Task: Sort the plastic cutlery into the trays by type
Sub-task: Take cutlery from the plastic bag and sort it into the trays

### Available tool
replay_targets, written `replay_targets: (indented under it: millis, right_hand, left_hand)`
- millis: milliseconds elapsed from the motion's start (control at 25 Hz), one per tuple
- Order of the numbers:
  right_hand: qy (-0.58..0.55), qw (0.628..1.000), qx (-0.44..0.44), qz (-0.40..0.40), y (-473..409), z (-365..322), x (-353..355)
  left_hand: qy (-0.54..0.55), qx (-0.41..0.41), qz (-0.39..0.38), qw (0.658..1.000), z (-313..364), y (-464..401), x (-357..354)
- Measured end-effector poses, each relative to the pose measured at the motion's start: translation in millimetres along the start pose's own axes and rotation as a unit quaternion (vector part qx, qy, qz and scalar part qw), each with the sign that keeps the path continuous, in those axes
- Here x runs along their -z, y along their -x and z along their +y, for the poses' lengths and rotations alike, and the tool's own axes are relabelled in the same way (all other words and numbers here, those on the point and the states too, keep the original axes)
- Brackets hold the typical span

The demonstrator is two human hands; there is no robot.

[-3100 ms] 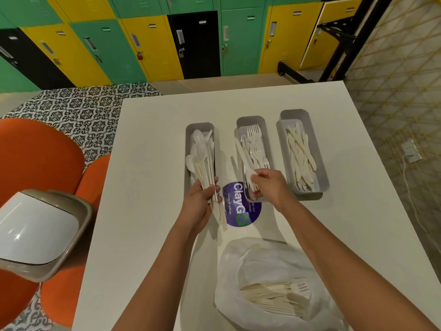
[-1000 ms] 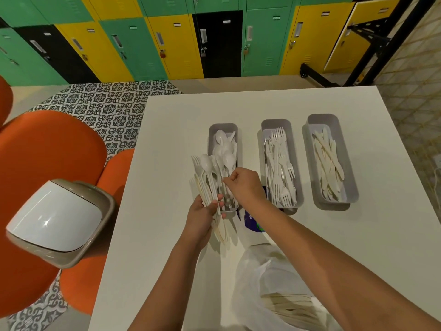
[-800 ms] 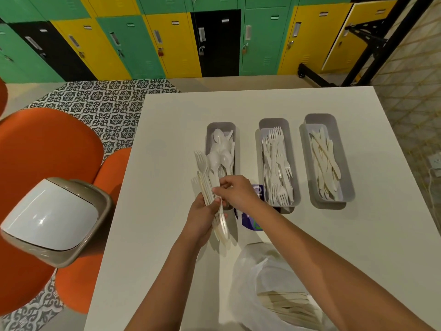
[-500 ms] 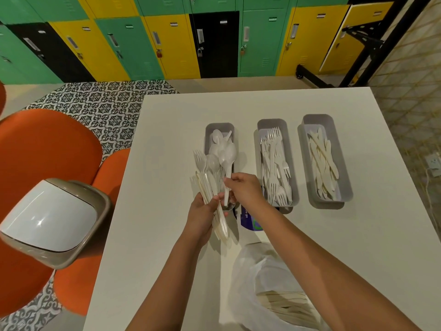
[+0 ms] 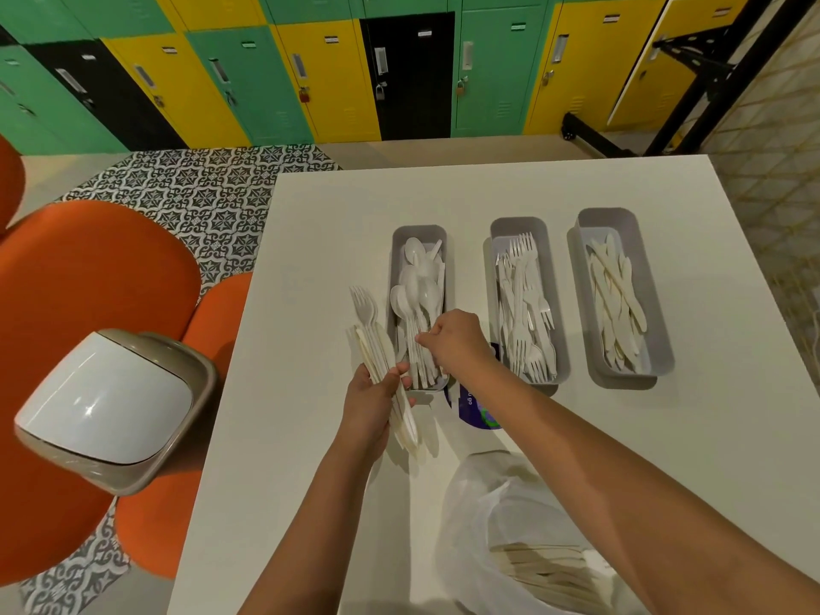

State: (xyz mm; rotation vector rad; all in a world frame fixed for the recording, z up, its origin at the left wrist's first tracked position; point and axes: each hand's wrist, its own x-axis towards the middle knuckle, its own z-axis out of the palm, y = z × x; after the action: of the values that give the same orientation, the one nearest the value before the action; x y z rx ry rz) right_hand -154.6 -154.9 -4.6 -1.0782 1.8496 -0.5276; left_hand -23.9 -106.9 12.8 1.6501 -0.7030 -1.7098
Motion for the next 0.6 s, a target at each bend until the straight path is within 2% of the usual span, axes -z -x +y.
replay_targets:
  millis: [80,200,400,600]
  right_hand:
    - [0.021,1.000,0.015,0.012,3,-1,0]
    - [-0.031,0.999,0.035,0.008,18,-1,3]
    - [-0.074,0.987,0.002,-0.144,46,9,11]
    - [-0.120,0.987,0.000,-0.103,56,21,34]
  left_hand:
    - [0.008,0.002,-0.004,1.000,0,-3,1]
    - [0.036,0.005,-0.026,0.999,3,-4,-1]
    - [0.084,0.001,-0.049,0.995,9,-4,-14]
    - [0.054,-0.018,-0.080,0.995,6,-3,-35]
